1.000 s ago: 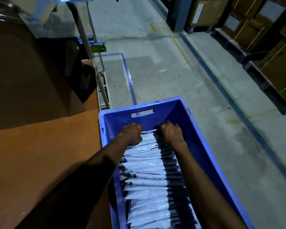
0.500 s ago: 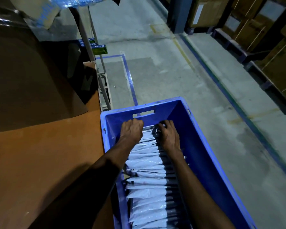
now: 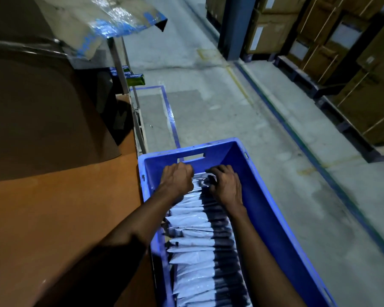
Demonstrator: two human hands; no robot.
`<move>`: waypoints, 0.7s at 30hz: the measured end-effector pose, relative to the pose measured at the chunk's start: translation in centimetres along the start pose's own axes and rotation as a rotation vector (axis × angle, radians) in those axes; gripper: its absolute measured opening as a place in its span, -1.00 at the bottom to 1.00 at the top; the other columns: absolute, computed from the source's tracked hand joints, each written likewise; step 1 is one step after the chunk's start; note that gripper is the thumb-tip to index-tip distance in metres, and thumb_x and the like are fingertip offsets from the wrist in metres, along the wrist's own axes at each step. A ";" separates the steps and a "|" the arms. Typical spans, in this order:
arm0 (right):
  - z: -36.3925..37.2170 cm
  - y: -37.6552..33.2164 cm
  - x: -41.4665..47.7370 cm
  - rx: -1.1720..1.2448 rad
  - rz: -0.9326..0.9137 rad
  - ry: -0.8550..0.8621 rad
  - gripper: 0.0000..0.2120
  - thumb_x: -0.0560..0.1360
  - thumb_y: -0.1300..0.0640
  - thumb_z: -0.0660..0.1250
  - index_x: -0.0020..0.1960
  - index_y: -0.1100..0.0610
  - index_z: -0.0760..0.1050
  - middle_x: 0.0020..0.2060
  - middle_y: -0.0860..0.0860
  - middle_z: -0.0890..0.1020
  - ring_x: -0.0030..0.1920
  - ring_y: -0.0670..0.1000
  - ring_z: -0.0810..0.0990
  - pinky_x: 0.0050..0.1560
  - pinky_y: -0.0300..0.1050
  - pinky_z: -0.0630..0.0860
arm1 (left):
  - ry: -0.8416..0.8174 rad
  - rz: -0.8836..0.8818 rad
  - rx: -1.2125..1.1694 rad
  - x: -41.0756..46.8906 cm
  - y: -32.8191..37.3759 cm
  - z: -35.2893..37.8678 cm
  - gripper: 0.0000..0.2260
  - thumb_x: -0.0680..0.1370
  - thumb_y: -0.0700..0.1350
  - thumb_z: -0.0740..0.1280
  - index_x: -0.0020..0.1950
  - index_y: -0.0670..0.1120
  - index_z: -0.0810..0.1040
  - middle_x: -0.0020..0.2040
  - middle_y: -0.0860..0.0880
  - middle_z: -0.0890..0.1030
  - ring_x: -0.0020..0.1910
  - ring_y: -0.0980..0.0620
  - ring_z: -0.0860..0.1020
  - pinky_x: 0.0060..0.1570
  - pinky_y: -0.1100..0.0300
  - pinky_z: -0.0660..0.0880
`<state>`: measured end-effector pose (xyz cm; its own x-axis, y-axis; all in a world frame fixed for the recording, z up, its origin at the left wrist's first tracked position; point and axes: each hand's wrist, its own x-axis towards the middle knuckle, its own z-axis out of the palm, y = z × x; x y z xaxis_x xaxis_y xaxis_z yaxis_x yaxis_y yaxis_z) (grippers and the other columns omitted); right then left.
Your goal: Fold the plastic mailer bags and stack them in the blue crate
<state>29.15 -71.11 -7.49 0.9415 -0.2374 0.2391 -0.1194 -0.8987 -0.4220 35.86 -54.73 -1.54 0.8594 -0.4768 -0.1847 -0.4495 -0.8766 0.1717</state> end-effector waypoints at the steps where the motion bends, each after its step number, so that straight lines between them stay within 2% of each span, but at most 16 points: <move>1: -0.7 -0.5 -0.2 0.029 -0.009 0.035 -0.64 0.34 0.22 0.55 0.13 0.03 0.69 -0.01 0.01 0.68 0.04 0.18 0.58 -0.10 0.03 0.50 | 0.029 -0.014 -0.023 -1.0 -0.1 -0.5 -0.78 0.57 -0.06 0.35 0.20 0.02 0.65 0.19 -0.13 0.66 0.19 -0.23 0.61 0.10 0.04 0.48; 5: -3.4 -3.7 -2.3 0.089 -0.052 0.134 -0.71 0.42 0.24 0.52 0.11 0.01 0.71 -0.05 -0.02 0.68 0.02 0.16 0.60 -0.15 0.08 0.59 | 0.184 -0.067 -0.125 -6.2 -1.5 -2.4 -0.78 0.62 0.02 0.31 0.21 0.09 0.67 0.16 -0.08 0.69 0.20 -0.20 0.62 0.09 0.02 0.50; 10: -6.5 -9.7 -6.4 0.155 -0.158 0.292 -0.74 0.48 0.26 0.47 0.13 0.04 0.71 -0.03 -0.03 0.68 0.01 0.11 0.58 -0.09 -0.01 0.53 | 0.388 -0.096 -0.257 -13.4 -3.1 -5.2 -0.78 0.59 0.04 0.32 0.18 0.11 0.69 0.11 -0.02 0.72 0.18 -0.14 0.64 0.09 0.04 0.52; 14: -8.3 -17.3 -10.8 0.212 -0.234 0.379 -0.78 0.52 0.23 0.45 0.13 0.06 0.71 0.00 -0.02 0.68 0.04 0.07 0.57 -0.04 -0.14 0.47 | 0.521 -0.154 -0.322 -20.4 -7.0 -8.0 -0.77 0.58 0.05 0.34 0.19 0.13 0.70 0.10 0.00 0.73 0.14 -0.15 0.65 0.06 0.04 0.54; 18: -8.2 -25.0 -14.7 0.281 -0.263 0.351 -0.77 0.53 0.17 0.39 0.15 0.04 0.71 0.06 -0.05 0.68 0.08 0.05 0.59 0.00 -0.15 0.49 | 0.634 -0.179 -0.400 -28.1 -13.1 -9.4 -0.79 0.61 0.07 0.37 0.18 0.10 0.72 0.08 0.07 0.74 0.06 -0.10 0.68 -0.06 0.02 0.62; 21: -6.2 -31.4 -17.2 0.363 -0.319 0.281 -0.76 0.54 0.20 0.41 0.17 0.04 0.70 0.08 -0.05 0.68 0.13 0.02 0.60 0.08 -0.17 0.52 | 0.773 -0.264 -0.416 -34.1 -18.9 -8.6 -0.75 0.60 0.08 0.40 0.22 0.04 0.70 0.12 0.00 0.72 0.09 -0.14 0.67 -0.06 -0.06 0.64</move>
<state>14.72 -41.12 7.05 0.7869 -0.1079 0.6075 0.3210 -0.7692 -0.5524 17.12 -21.37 9.90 0.9128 0.0433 0.4062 -0.2201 -0.7857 0.5781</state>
